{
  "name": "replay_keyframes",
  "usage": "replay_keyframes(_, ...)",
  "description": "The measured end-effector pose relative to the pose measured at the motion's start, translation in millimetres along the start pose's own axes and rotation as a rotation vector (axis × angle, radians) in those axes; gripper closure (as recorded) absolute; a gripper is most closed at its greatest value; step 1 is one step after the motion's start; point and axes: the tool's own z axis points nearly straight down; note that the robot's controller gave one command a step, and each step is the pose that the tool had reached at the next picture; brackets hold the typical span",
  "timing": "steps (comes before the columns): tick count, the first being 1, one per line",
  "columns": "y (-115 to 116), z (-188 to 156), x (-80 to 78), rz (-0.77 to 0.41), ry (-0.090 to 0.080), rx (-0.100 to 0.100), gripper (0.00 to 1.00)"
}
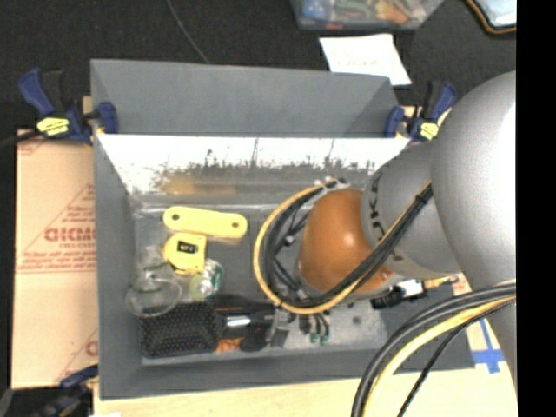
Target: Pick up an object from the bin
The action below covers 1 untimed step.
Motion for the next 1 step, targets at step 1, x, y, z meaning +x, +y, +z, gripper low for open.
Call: replay_keyframes(1,0.4,-0.4,-1.5,0.000,-0.005,-0.001,0.00)
